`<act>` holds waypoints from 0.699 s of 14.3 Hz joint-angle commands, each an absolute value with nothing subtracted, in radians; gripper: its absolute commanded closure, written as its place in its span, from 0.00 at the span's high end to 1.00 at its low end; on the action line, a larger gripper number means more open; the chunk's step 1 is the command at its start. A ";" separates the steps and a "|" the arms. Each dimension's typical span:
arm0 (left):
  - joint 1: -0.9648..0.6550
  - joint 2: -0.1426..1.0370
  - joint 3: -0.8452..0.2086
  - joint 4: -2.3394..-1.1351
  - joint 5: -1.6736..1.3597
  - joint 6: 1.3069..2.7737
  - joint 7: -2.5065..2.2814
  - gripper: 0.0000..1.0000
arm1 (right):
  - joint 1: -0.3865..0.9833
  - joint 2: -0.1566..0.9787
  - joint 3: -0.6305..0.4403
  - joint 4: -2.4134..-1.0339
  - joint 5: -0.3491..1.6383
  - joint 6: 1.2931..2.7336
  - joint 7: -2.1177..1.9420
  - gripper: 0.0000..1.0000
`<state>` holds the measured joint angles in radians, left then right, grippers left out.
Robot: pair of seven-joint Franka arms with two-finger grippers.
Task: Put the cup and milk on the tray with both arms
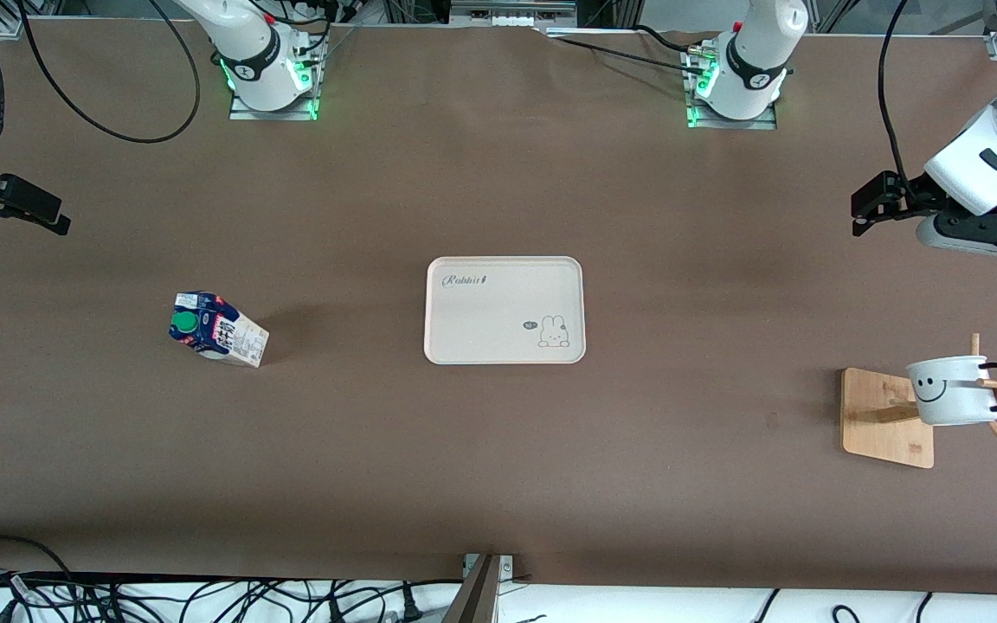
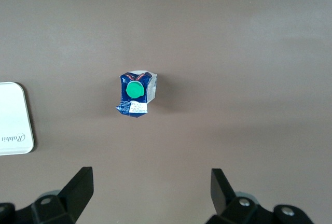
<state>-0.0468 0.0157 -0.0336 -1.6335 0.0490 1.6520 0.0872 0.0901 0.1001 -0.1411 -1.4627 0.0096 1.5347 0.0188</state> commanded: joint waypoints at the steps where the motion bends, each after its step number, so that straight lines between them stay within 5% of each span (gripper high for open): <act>1: -0.049 0.032 -0.031 -1.595 0.048 1.628 0.101 1.00 | 0.086 0.106 -0.140 -1.447 0.008 1.534 0.029 1.00; 10: -0.049 0.031 -0.031 -1.595 0.048 1.628 0.101 1.00 | 0.086 0.114 -0.140 -1.447 0.011 1.529 0.025 1.00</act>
